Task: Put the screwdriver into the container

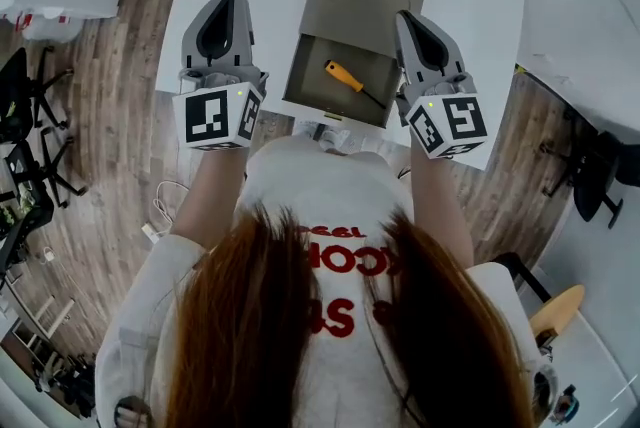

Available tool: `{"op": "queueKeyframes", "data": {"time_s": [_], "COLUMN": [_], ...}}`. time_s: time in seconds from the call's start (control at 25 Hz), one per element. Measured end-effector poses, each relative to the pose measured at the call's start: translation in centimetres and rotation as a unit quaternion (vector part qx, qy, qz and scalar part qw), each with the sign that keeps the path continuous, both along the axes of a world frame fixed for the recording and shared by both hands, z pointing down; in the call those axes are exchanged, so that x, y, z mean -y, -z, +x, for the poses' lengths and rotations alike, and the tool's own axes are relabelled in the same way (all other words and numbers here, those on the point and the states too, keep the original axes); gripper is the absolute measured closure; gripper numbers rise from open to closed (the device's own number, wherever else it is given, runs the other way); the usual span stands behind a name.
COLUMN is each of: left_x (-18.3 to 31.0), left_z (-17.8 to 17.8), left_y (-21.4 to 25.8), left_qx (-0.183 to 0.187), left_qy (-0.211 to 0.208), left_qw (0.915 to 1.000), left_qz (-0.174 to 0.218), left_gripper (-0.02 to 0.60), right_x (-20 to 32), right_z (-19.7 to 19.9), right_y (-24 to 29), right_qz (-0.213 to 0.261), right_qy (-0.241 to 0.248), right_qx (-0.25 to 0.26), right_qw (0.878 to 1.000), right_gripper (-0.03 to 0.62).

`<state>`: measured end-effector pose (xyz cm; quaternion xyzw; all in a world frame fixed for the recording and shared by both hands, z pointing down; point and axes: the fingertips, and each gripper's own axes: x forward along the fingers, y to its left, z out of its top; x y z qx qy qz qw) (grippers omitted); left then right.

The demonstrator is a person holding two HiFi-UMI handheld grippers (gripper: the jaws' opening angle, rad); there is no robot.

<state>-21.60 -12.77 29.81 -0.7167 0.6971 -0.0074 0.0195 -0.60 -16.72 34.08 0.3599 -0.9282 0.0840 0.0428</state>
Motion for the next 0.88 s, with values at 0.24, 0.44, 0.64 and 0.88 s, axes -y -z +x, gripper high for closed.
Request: {"op": "queueKeyframes", "data": {"time_s": [0.24,0.44,0.64,0.88], "left_x": [1.3,2.5,3.0,3.3], "left_z": [1.9,4.2,6.3,8.3], "left_y": [1.8,2.6,2.9,3.0], "left_qx": [-0.004,-0.011,-0.012,-0.012], "left_qy": [-0.03,-0.062,-0.092,-0.121], "left_qw": [0.9993,0.9977,0.9953,0.9922], "left_qz": [0.019,0.026,0.027,0.029], "left_gripper": [0.575,0.575,0.575,0.575], "right_x": [0.1,-0.1,-0.5,-1.2], "right_z": [2.9,5.7,8.6,10.3], "right_y": [2.8,3.9,4.8,5.2], "right_qz": [0.03,0.041,0.049,0.05], "right_qy": [-0.045,-0.083,-0.12,-0.137], "right_qx": [0.018,0.023,0.026,0.037], "right_qw": [0.998,0.995,0.991,0.989], "right_gripper": [0.589,0.589,0.589,0.59]}}
